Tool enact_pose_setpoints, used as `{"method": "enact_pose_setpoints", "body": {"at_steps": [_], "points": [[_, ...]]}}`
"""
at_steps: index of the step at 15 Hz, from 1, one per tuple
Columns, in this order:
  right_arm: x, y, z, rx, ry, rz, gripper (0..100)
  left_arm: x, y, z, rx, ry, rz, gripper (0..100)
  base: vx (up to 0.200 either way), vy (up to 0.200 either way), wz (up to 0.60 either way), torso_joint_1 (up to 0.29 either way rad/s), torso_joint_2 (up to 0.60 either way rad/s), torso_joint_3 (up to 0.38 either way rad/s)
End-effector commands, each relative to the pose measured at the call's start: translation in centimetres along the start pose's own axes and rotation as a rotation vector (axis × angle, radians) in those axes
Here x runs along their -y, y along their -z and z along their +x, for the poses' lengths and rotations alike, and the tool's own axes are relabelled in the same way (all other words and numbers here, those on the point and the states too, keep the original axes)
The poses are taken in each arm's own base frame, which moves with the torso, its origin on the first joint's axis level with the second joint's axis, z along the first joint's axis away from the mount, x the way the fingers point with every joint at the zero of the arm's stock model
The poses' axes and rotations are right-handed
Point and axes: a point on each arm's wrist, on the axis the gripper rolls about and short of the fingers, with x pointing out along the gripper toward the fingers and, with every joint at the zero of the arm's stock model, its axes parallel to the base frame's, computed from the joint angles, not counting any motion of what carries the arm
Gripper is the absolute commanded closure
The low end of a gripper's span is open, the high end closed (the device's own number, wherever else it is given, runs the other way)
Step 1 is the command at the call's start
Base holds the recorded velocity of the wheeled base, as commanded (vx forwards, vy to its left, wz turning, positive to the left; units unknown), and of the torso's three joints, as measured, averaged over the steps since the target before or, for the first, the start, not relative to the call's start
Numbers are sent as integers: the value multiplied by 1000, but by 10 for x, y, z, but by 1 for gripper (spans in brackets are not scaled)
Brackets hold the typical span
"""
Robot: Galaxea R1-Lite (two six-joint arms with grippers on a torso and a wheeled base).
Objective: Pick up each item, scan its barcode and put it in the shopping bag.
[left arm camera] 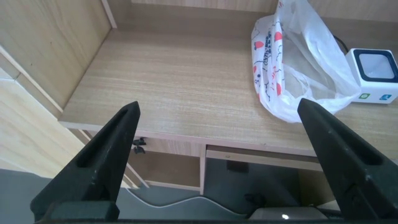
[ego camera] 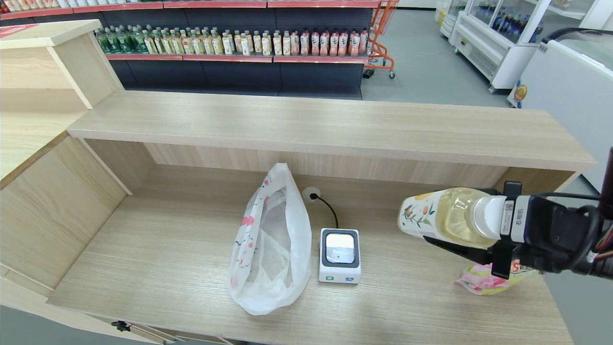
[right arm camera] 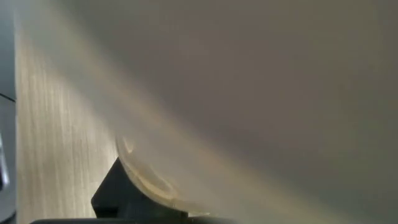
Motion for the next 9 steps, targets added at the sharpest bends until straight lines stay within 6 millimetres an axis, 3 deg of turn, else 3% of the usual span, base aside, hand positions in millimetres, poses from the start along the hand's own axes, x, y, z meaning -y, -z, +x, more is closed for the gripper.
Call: {"method": "enact_pose_setpoints", "body": {"at_steps": [1, 9], "points": [[-9, 8, 3, -19, -26, -19, 100, 0, 0, 0, 1, 1, 3, 0, 0, 0, 0, 0, 0, 0], [-12, 27, 31, -22, -36, -234, 100, 0, 0, 0, 1, 1, 1, 0, 0, 0, 0, 0, 0, 0]]}}
